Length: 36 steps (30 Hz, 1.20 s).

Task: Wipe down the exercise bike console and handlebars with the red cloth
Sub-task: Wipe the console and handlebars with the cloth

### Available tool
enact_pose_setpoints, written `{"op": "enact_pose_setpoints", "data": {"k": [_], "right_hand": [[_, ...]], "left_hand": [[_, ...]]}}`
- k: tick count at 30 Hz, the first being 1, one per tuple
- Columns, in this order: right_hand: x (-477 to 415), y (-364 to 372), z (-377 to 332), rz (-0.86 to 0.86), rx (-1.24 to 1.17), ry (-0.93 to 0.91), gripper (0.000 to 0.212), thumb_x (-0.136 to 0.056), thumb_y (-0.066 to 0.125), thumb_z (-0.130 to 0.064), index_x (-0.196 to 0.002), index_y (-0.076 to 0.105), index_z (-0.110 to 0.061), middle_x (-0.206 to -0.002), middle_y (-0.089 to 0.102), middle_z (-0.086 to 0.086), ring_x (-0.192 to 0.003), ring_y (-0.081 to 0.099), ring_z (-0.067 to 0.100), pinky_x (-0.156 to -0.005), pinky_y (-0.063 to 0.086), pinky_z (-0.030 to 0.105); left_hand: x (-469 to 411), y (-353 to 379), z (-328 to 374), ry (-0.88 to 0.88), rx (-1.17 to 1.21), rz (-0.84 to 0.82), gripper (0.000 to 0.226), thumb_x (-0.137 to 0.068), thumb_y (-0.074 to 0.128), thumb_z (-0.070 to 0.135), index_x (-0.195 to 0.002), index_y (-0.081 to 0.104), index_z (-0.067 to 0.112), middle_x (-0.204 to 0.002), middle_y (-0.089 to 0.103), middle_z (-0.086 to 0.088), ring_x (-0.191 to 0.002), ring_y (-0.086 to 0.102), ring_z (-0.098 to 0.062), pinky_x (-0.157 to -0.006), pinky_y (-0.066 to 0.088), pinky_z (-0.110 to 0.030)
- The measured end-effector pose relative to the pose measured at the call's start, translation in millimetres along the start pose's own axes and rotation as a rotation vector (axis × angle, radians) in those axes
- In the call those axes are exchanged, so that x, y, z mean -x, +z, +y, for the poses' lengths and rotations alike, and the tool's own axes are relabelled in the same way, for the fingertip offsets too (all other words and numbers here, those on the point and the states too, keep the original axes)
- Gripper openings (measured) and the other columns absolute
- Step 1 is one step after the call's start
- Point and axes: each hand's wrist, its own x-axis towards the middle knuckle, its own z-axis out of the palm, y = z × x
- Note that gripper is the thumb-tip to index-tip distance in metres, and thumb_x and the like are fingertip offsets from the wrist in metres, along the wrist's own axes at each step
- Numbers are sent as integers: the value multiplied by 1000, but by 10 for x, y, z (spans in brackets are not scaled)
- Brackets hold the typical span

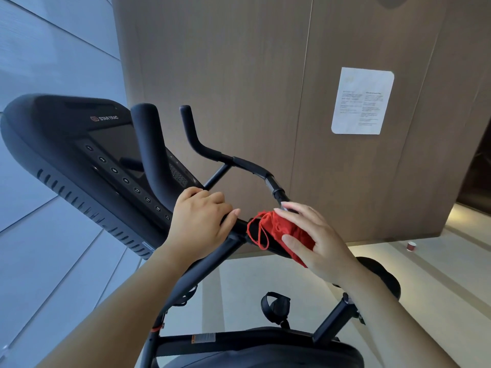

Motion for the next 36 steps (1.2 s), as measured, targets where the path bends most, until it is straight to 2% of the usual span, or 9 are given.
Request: {"op": "enact_pose_setpoints", "data": {"k": [3, 6, 9, 12, 16, 19, 27, 31, 36], "right_hand": [[-39, 118, -13, -24, 55, -6, 44, -90, 44, -49, -133, 43, -40, -138, 40, -20, -131, 30, 6, -108, 29, 39], [-69, 304, -89, 185, 168, 99, 37, -92, 43, -42, -126, 54, -33, -125, 54, -11, -113, 46, 15, -95, 41, 41], [-105, 512, -254, 336, 349, 319, 34, -95, 38, -40, -124, 55, -31, -123, 56, -4, -109, 48, 23, -92, 40, 41], [-125, 454, -243, 232, 293, 336, 40, -94, 32, -48, -128, 48, -36, -131, 49, -7, -117, 42, 19, -98, 34, 42], [-8, 42, 3, 58, 106, 111, 47, -87, 34, -60, -131, 41, -45, -135, 39, -22, -125, 33, -2, -105, 30, 44], [39, 27, 76, -73, 27, 38, 54, -85, 38, -64, -136, 34, -45, -142, 31, -23, -132, 27, 1, -107, 30, 37], [38, 423, -238, 255, 255, 179, 56, -86, 31, -60, -133, 45, -32, -132, 48, -6, -114, 45, 20, -95, 41, 42], [30, 421, -318, 184, 395, 253, 65, -84, 19, -70, -139, 30, -36, -142, 37, -2, -123, 39, 24, -96, 36, 43], [-3, 284, -208, 42, 386, 56, 71, -81, 31, -71, -140, 35, -30, -144, 37, -2, -130, 34, 21, -102, 36, 40]], "left_hand": [[2, 4, 4, 1, 1, 1, 46, -96, 32, 41, -68, 65, 27, -68, 55, 8, -61, 51, -17, -77, 33, -32], [0, 8, 13, -4, 11, 17, 45, -96, 33, 40, -66, 64, 27, -66, 55, 9, -58, 48, -17, -76, 32, -31], [-3, 0, 18, -8, 20, 17, 45, -96, 34, 40, -67, 65, 27, -67, 56, 9, -59, 49, -16, -76, 32, -31], [7, -12, 6, -1, 33, 0, 48, -97, 30, 41, -70, 67, 27, -70, 58, 9, -61, 51, -16, -77, 31, -31], [13, -9, -6, 6, 32, -1, 49, -97, 27, 42, -73, 67, 28, -72, 58, 9, -63, 51, -16, -77, 30, -31], [3, 0, 4, -10, 36, 8, 49, -97, 28, 41, -73, 68, 27, -72, 60, 9, -63, 52, -17, -79, 31, -31], [-6, 27, 18, -12, 30, 20, 50, -97, 28, 40, -70, 67, 26, -71, 59, 9, -60, 50, -16, -78, 31, -31], [12, 10, 8, -4, 47, 21, 50, -97, 28, 41, -71, 68, 26, -71, 58, 9, -61, 49, -16, -78, 31, -31], [10, -6, 12, -5, 44, 11, 48, -97, 29, 41, -72, 68, 27, -72, 59, 9, -63, 51, -16, -80, 31, -31]]}}
